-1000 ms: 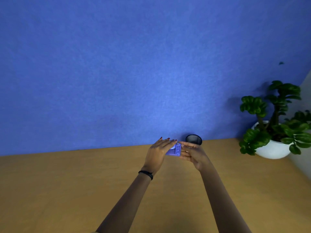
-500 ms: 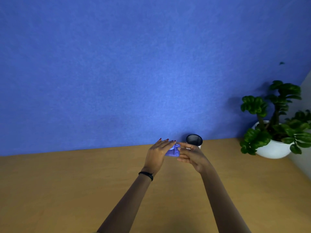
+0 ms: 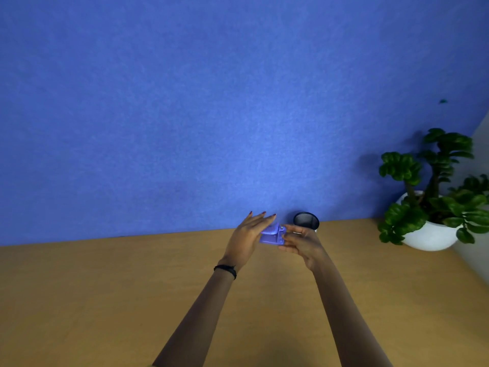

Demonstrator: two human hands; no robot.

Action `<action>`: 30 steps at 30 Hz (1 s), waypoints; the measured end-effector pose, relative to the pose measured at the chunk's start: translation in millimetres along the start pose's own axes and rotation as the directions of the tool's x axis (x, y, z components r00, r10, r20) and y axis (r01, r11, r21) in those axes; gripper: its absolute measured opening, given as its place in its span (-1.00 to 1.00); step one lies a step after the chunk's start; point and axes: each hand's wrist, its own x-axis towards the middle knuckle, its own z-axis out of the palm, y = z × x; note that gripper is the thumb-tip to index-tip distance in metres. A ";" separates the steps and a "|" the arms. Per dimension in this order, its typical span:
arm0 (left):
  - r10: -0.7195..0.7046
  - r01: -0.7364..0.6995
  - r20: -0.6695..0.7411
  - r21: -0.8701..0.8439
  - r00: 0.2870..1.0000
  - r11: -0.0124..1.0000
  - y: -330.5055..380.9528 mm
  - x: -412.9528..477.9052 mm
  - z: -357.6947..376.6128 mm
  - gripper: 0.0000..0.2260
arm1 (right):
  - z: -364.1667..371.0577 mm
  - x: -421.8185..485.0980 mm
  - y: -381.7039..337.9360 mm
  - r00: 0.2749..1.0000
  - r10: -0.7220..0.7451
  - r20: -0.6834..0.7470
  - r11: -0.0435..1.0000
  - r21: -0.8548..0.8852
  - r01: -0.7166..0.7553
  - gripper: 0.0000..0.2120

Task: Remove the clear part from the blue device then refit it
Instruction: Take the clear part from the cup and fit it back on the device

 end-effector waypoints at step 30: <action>-0.684 0.606 0.252 -0.719 0.684 0.341 6.6 -18.9 -4.0 -0.78 | -6.0 -11.2 0.7 0.999 -0.017 -0.038 0.999 0.037 0.018 -0.80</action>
